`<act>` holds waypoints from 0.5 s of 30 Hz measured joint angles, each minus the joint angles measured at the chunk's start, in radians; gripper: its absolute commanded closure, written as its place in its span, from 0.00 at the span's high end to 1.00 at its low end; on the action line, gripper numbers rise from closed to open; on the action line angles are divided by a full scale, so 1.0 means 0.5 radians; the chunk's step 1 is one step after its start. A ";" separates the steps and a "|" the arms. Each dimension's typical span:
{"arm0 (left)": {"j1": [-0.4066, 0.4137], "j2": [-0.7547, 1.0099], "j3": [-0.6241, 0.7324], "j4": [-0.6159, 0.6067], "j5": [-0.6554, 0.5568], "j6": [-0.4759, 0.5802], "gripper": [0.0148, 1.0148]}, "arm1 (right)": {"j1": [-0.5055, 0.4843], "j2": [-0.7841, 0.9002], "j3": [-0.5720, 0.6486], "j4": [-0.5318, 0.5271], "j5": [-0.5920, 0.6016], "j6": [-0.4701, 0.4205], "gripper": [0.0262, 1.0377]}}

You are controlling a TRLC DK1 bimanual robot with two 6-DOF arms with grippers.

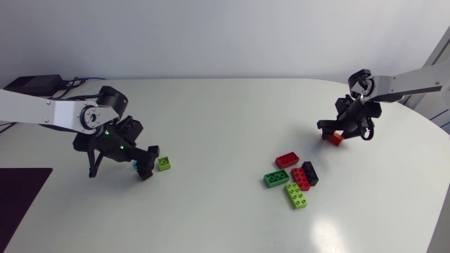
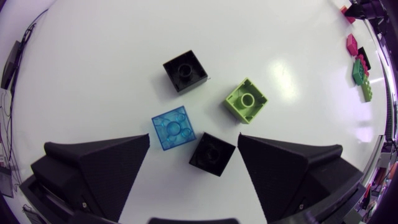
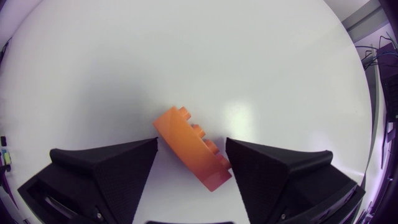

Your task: Sort duplo bricks by size, large to the right and small to the left

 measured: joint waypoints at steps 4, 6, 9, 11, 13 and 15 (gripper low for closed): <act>-0.027 -0.114 0.000 -0.037 0.001 -0.001 0.97 | 0.000 -0.026 -0.084 0.100 -0.035 -0.002 0.14; -0.040 -0.156 0.000 -0.044 0.002 -0.001 0.97 | 0.000 -0.047 -0.126 0.141 -0.036 -0.008 0.03; -0.046 -0.207 0.000 -0.059 0.002 -0.001 0.97 | 0.001 -0.092 -0.194 0.195 -0.037 -0.015 0.02; -0.045 -0.234 0.000 -0.068 0.001 -0.001 0.97 | 0.007 -0.135 -0.249 0.201 -0.037 -0.015 0.02; -0.045 -0.255 0.000 -0.069 0.001 -0.001 0.97 | 0.021 -0.189 -0.315 0.200 -0.043 -0.015 0.02; -0.045 -0.268 0.000 -0.073 0.001 -0.001 0.97 | 0.053 -0.278 -0.409 0.200 -0.050 -0.015 0.02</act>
